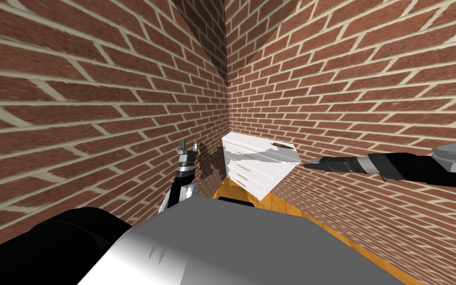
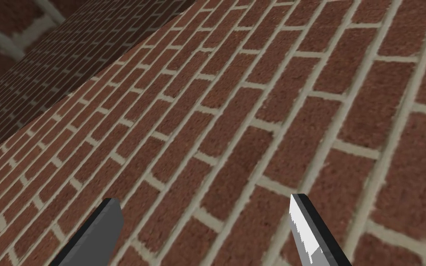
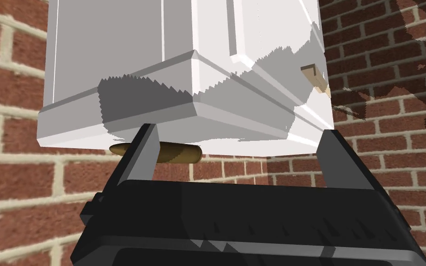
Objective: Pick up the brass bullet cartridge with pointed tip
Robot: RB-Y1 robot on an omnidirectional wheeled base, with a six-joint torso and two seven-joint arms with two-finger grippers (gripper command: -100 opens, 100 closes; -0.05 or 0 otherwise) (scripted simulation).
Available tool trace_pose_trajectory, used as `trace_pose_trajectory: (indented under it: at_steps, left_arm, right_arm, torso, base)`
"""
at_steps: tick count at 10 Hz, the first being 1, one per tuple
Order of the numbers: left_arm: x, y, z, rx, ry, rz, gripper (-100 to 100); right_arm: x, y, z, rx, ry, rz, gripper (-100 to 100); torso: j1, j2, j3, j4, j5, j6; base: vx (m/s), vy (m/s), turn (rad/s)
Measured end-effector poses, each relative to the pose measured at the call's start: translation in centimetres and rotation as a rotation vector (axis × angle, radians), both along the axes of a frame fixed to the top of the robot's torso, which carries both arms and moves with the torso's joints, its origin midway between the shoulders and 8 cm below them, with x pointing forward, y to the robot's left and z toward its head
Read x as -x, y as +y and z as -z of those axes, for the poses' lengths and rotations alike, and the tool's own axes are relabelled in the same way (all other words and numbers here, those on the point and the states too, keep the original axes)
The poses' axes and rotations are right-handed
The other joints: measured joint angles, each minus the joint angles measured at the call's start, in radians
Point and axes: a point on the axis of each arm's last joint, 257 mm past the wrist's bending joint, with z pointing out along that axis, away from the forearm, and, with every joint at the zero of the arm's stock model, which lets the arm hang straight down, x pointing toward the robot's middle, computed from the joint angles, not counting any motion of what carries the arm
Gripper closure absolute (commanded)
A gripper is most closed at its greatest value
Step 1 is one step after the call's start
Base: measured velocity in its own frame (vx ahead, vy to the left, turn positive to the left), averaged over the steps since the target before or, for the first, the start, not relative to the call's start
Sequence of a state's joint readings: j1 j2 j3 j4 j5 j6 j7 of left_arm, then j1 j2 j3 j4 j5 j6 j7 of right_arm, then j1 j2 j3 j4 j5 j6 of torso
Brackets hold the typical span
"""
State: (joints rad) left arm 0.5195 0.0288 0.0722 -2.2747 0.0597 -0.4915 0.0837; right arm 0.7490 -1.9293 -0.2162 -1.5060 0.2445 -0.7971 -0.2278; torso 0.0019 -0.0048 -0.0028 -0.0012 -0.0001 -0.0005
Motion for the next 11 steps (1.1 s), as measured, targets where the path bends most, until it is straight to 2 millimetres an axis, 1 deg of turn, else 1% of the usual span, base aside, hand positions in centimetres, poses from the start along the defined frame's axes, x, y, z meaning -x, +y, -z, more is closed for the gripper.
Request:
trace_pose_trajectory:
  at_steps: [2, 3, 6, 7, 9, 11]
  left_arm:
    - [0.0, 0.0, 0.0, 0.0, 0.0, 0.0, 0]
    - [0.0, 0.0, 0.0, 0.0, 0.0, 0.0, 0]
    - [0.0, 0.0, 0.0, 0.0, 0.0, 0.0, 0]
    - [0.0, 0.0, 0.0, 0.0, 0.0, 0.0, 0]
    - [0.0, 0.0, 0.0, 0.0, 0.0, 0.0, 0]
    - [0.0, 0.0, 0.0, 0.0, 0.0, 0.0, 0]
  right_arm:
    - [-0.4, 0.2, -0.3, 0.033, 0.009, -0.029, -100]
    - [-0.6, -0.4, -0.4, 0.076, 0.018, -0.052, -100]
    - [-1.3, -0.8, -1.2, 0.183, 0.05, -0.119, -100]
    - [-1.6, -1.4, -1.4, 0.223, 0.064, -0.139, -100]
    - [-1.9, -1.2, -1.7, 0.269, 0.079, -0.178, -100]
    - [-2.5, -1.4, -1.9, 0.331, 0.1, -0.219, -100]
  torso:
    - [-0.001, 0.003, 0.002, 0.001, 0.0, 0.0]
    - [0.0, 0.002, 0.001, 0.001, 0.0, 0.0]
    - [0.001, -0.001, -0.001, 0.0, 0.0, 0.0]
    - [0.001, -0.001, -0.001, 0.0, 0.0, 0.0]
    - [0.0, 0.001, 0.001, 0.0, 0.0, 0.0]
    - [0.0, 0.0, 0.0, 0.0, 0.0, 0.0]
  base:
    - [0.02, 0.019, -0.023]
    - [0.06, 0.028, -0.034]
    - [0.078, 0.032, -0.035]
    - [0.06, 0.033, -0.024]
    - [0.044, 0.018, -0.016]
    - [0.07, 0.022, -0.029]
